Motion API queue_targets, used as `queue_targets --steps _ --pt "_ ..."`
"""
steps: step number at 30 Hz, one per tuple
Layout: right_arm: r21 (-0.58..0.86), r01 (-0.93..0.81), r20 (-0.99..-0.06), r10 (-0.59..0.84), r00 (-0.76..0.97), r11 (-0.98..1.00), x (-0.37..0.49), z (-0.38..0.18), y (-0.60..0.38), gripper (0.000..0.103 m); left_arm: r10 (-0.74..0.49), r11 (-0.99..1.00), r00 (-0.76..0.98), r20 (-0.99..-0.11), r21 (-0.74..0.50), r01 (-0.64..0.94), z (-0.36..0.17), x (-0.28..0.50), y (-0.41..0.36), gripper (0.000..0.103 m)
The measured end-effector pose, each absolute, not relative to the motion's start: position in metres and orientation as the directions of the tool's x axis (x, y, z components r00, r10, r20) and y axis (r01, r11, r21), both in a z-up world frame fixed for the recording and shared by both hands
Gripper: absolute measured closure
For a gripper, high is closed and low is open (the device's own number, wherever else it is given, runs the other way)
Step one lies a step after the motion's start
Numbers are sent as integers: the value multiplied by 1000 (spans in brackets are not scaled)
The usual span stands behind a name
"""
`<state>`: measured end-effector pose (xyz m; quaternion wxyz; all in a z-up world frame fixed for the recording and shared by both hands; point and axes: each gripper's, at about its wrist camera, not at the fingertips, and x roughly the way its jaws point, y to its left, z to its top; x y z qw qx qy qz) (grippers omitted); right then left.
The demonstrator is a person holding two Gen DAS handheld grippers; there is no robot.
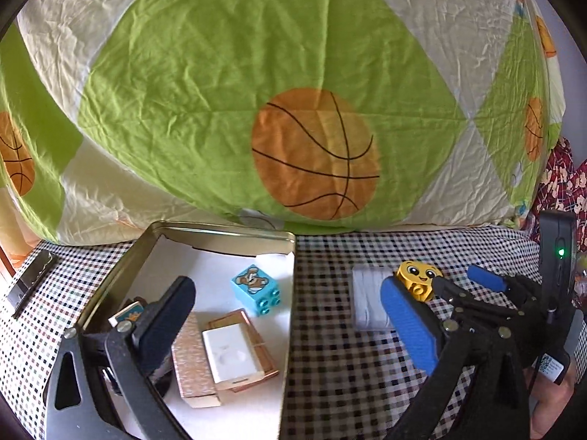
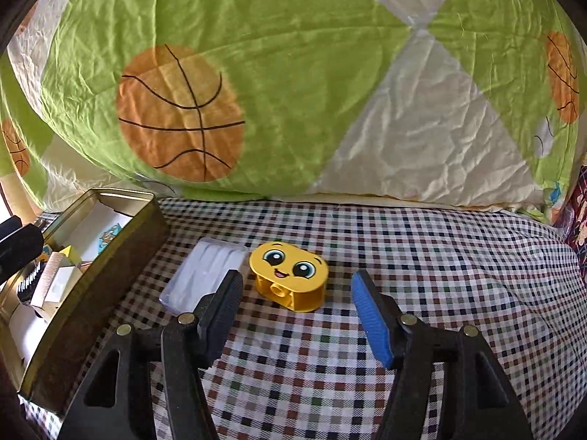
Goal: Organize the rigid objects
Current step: 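Grasp the yellow smiley-face Lego brick with the right gripper and lift it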
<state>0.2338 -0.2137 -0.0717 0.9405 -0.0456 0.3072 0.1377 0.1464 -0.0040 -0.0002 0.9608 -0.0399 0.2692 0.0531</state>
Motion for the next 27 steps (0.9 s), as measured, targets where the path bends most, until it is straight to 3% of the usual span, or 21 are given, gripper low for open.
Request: queue_targets --steps 12,21,23,27 --pt "-20 -384 -656 278 702 923 264 -94 -204 39 61 989 824 -563 -76 -125 -9 192 -29 1" --pt "126 -488 -712 421 561 864 286 -109 -204 39 43 997 800 -598 -26 -73 -27 210 -44 1" --pt "104 -493 -716 409 566 864 285 -110 -202 48 25 998 794 -608 -28 -54 -31 212 -47 1" --pt "35 -482 -718 357 598 876 281 -111 -196 49 13 1000 790 -612 -14 -27 -35 212 -52 1"
